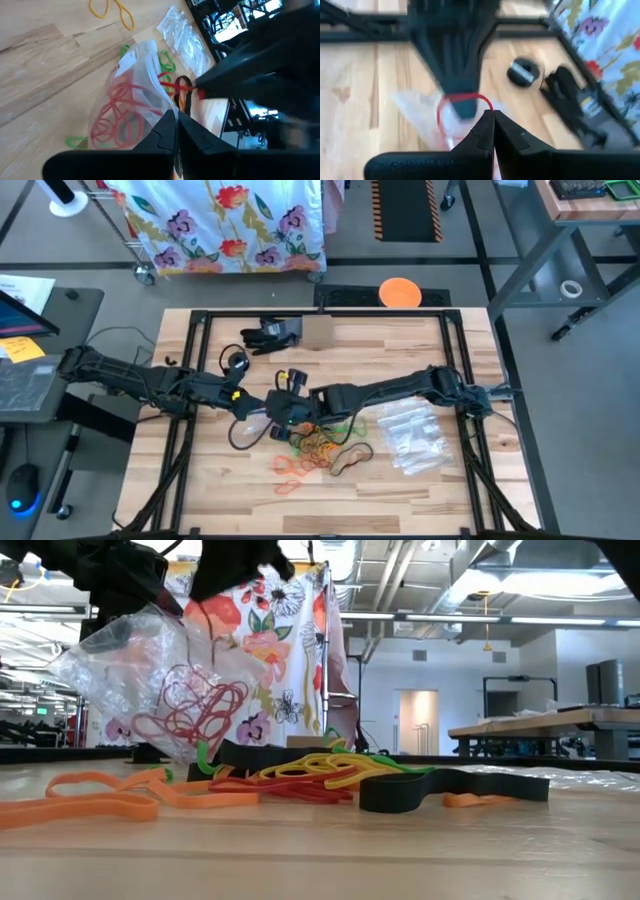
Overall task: Sort rubber bands
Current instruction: Put the red rubber band into the transparent zip bag
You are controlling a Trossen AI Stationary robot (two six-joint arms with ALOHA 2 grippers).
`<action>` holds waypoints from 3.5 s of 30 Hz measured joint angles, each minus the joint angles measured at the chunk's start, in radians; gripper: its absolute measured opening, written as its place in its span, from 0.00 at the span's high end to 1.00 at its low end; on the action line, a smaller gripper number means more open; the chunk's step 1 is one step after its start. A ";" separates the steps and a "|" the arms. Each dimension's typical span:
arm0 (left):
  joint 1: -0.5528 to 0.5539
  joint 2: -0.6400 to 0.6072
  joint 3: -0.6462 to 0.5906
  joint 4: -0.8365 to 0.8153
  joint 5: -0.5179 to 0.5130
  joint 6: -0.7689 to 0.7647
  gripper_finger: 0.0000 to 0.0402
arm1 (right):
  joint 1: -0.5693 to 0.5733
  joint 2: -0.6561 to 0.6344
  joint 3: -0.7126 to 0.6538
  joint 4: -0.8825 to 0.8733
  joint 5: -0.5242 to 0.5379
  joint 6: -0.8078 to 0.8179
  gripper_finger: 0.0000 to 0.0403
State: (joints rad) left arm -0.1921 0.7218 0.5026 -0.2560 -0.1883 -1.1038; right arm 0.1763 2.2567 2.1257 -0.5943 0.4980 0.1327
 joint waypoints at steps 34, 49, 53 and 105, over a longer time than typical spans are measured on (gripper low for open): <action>0.000 0.000 0.000 -0.016 -0.027 -0.017 1.00 | -0.088 -0.002 -0.122 0.090 -0.186 0.027 0.99; 0.000 0.000 0.000 -0.016 -0.028 -0.005 1.00 | -0.103 -0.009 0.062 -0.204 -0.276 0.079 0.88; 0.000 0.000 0.000 -0.016 -0.026 -0.005 1.00 | -0.101 -0.009 0.110 -0.400 -0.274 0.104 0.88; 0.000 0.000 0.000 -0.015 -0.021 -0.001 1.00 | -0.017 -0.063 0.021 -0.720 -0.260 0.181 1.00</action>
State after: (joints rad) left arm -0.1921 0.7217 0.5026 -0.2714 -0.2092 -1.1046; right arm 0.1594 2.1934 2.1462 -1.3144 0.2383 0.3134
